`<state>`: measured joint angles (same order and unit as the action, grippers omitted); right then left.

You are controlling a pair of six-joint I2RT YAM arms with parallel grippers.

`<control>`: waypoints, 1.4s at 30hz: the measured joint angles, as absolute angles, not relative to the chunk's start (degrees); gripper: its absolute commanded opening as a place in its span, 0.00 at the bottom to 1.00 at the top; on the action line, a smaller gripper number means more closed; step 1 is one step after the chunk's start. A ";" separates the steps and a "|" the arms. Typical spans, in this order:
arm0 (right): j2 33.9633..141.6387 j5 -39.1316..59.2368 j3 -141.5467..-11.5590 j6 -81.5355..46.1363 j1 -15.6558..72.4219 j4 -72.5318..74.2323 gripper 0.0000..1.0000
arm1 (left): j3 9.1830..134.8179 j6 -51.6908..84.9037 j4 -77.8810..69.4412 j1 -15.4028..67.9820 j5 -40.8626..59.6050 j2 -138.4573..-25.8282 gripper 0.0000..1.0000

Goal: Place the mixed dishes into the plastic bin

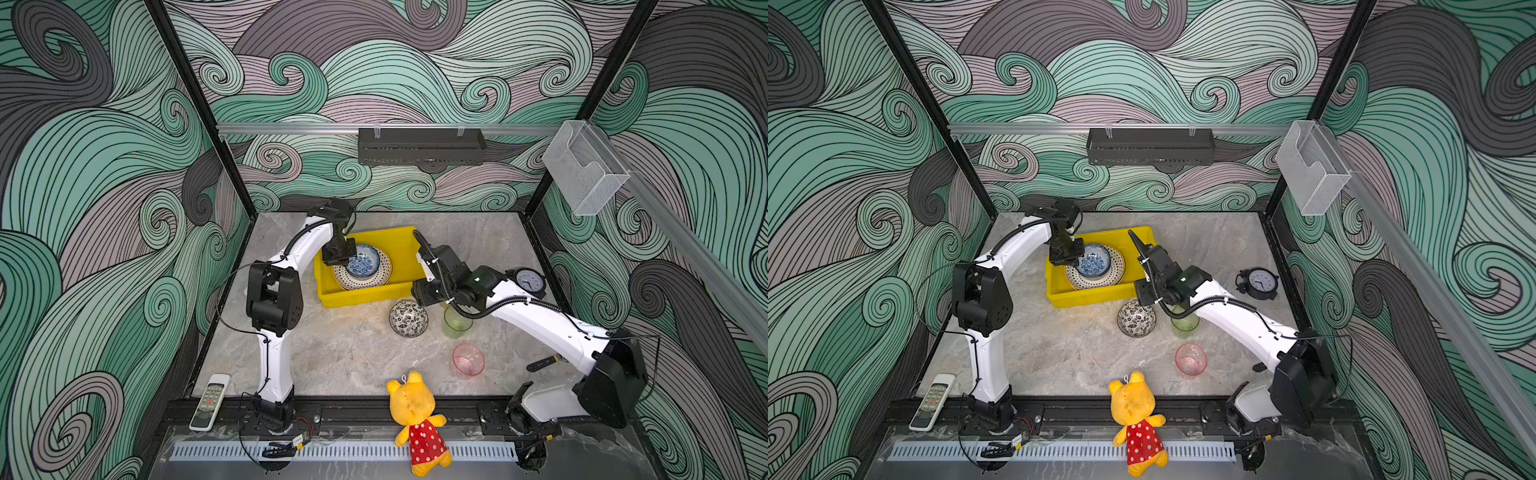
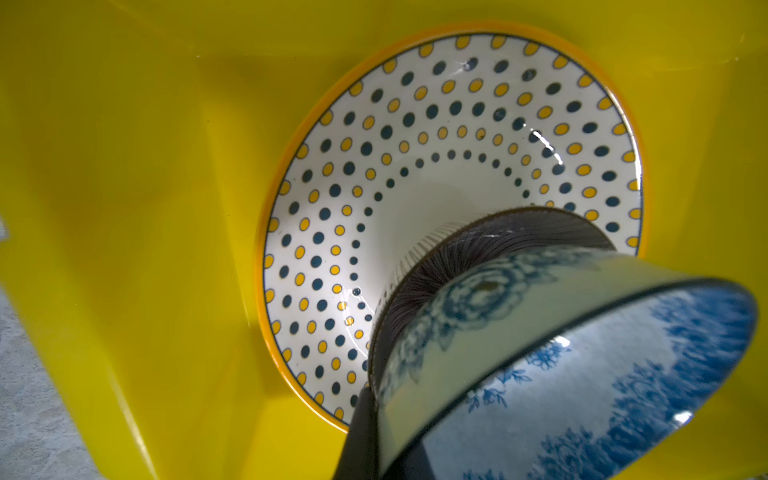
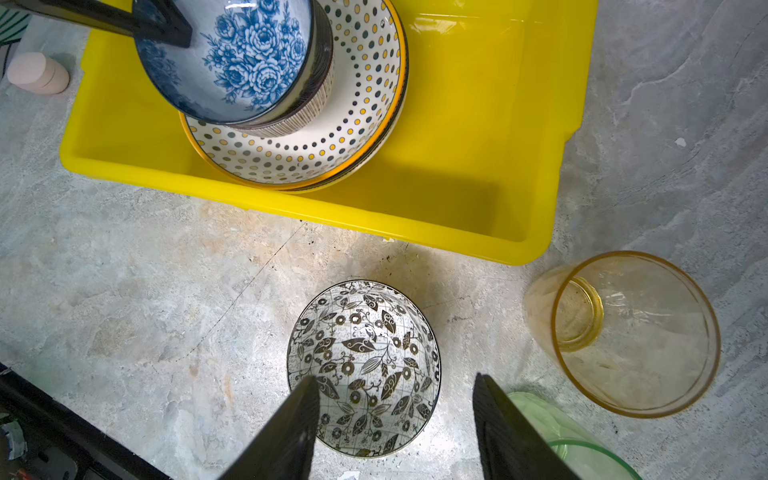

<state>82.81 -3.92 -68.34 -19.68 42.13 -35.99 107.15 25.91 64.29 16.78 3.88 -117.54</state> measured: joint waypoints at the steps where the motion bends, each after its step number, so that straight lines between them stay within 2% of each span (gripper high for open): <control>1: 83.13 -3.86 -68.47 -19.68 42.13 -35.99 0.61 | 107.15 25.96 64.29 16.78 3.99 -117.54 0.00; 15: 83.57 -2.63 -68.60 -20.05 42.13 -35.97 0.61 | 106.67 26.35 64.25 16.69 4.84 -117.54 0.00; 42: 83.57 -1.08 -68.60 -21.10 42.13 -35.92 0.61 | 105.43 26.63 63.86 16.67 6.59 -117.54 0.14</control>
<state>83.57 -1.08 -68.60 -21.10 42.13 -35.92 105.43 26.63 63.86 16.67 6.59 -117.54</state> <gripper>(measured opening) 0.607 0.134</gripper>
